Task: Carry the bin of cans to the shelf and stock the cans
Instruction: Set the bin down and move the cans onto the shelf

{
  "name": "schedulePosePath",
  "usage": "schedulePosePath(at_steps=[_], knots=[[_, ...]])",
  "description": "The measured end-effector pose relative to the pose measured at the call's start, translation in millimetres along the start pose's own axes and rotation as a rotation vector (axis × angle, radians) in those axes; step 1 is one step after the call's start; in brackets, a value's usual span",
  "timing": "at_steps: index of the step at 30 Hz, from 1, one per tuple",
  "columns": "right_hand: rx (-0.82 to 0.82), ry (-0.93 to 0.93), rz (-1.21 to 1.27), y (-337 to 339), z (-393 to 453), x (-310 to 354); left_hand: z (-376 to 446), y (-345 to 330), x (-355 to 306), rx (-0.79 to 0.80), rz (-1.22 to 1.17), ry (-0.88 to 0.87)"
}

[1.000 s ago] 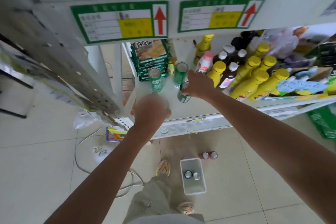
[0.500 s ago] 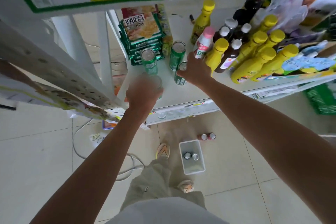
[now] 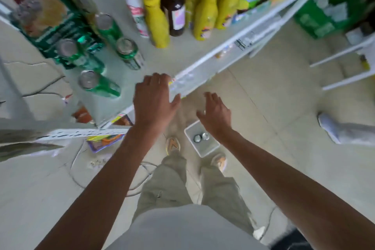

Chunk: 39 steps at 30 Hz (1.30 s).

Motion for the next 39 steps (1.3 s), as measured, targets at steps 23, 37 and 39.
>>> schedulePosePath(at_steps=[23,37,39], knots=[[0.536,0.077,-0.282,-532.5,42.0,-317.6,-192.6,-718.5,-43.1,0.765,0.043,0.029],[0.5,0.029,-0.339,-543.7,93.6,-322.7,-226.8,-757.6,-45.9,0.84,0.112,-0.129],[0.465,0.019,-0.307,-497.6,98.5,-299.0,-224.7,-706.5,-46.3,0.816,0.066,-0.031]])
Point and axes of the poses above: each hand's wrist, its own z-axis towards the middle knuckle, its own y-axis out of the back of the hand, x = y × z, the point moved 8 cm from there along z, towards the middle knuckle, and after that the axes turned 1 degree about -x, right-handed, at the moved point
